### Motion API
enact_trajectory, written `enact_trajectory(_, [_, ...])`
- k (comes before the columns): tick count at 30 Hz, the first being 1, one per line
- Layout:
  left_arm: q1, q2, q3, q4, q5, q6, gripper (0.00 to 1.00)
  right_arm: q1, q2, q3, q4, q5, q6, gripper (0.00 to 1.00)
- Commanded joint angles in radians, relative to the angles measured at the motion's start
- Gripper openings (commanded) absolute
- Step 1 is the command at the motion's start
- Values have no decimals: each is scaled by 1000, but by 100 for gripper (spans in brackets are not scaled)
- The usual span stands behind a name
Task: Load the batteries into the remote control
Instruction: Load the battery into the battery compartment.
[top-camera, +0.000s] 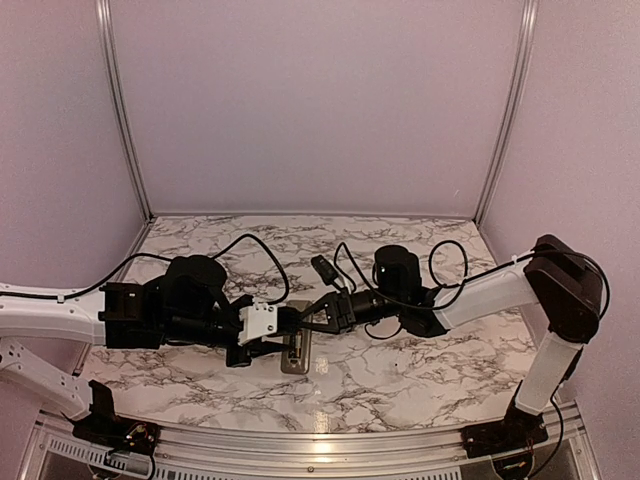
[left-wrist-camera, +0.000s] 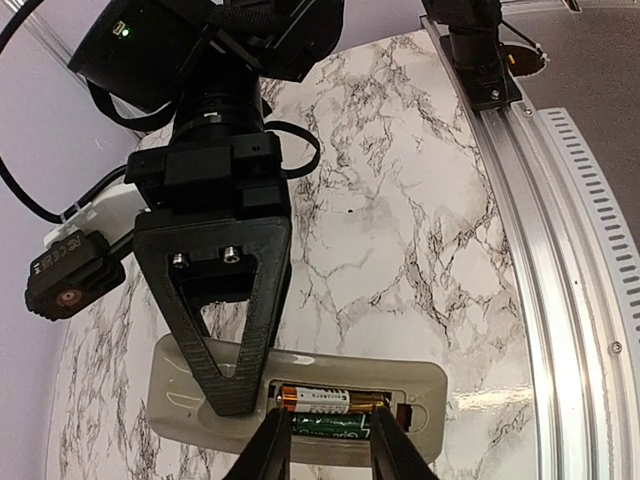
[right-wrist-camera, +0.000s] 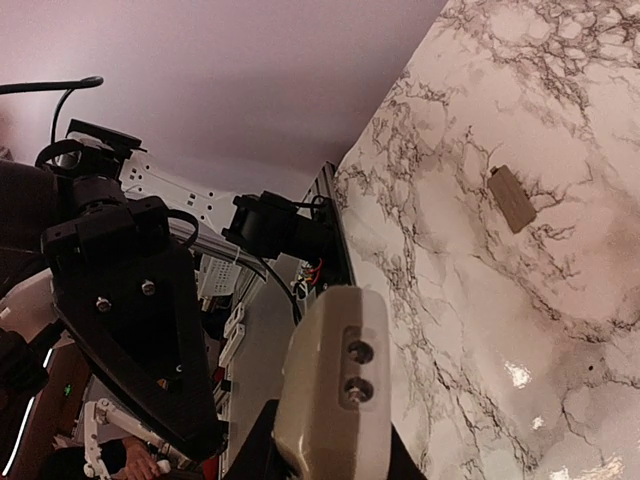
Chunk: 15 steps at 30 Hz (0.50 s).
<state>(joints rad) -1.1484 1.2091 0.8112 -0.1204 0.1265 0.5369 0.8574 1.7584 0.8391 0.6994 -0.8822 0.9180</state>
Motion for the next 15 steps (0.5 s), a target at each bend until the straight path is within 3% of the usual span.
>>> enact_trajectory(1, [-11,33,38,-36,-37,34,28,15,6,44,-38,-2,-39,0])
enact_trajectory(15, [-13,77,57,-49,-61,44,27,27,20,53,-57,-7,-57,0])
